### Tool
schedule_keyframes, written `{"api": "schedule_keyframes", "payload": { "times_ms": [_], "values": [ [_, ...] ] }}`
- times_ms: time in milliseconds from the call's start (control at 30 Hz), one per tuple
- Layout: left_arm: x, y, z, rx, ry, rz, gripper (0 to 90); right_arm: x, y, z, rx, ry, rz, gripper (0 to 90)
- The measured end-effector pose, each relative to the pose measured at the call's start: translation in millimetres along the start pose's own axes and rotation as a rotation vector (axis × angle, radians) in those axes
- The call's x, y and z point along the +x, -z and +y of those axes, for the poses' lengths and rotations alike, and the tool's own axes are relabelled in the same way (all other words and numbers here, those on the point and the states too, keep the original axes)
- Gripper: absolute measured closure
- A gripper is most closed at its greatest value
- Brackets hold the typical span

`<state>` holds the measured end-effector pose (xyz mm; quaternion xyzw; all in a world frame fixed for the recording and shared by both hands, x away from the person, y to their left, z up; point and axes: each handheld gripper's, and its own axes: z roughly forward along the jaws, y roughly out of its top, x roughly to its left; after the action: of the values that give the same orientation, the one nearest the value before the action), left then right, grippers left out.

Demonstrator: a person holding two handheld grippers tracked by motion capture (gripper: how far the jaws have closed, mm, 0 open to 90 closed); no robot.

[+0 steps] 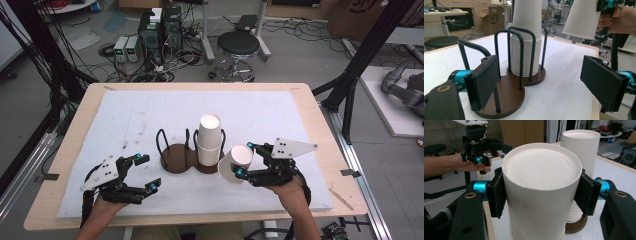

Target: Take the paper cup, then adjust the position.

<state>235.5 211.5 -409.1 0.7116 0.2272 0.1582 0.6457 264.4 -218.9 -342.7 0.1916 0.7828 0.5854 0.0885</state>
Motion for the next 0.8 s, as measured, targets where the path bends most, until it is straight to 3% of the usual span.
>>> {"api": "schedule_keyframes", "payload": {
  "times_ms": [200,567,800],
  "values": [
    [-1.6,1.7,0.6,-0.005,-0.001,-0.012,15.2,1.9,-6.9,3.3,0.000,0.023,0.023,35.6],
    [-6.3,-3.8,0.4,-0.001,-0.018,-0.054,15.4,6.0,-11.3,2.0,0.006,0.016,0.052,35.3],
    [-14.0,-9.2,5.9,0.011,-0.014,-0.105,15.4,10.1,-16.2,2.5,0.012,0.023,0.092,35.2]
  ]
}}
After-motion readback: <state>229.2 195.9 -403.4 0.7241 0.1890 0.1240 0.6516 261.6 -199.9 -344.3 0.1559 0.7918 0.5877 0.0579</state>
